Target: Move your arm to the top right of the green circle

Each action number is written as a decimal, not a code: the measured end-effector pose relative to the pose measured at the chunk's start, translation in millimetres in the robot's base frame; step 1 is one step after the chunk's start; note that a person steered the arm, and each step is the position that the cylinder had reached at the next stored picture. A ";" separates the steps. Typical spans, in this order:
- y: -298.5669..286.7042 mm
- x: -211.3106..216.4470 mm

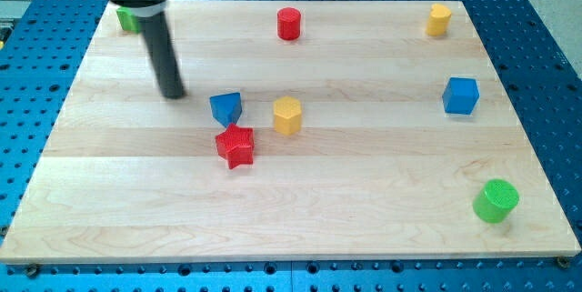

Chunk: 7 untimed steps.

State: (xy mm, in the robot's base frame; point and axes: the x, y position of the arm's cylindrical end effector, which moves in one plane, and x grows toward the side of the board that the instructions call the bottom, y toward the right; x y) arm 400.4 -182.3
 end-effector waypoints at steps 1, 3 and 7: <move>-40.4 51.0; -13.9 152.6; 171.8 183.8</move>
State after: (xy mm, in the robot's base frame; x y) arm 584.2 -10.5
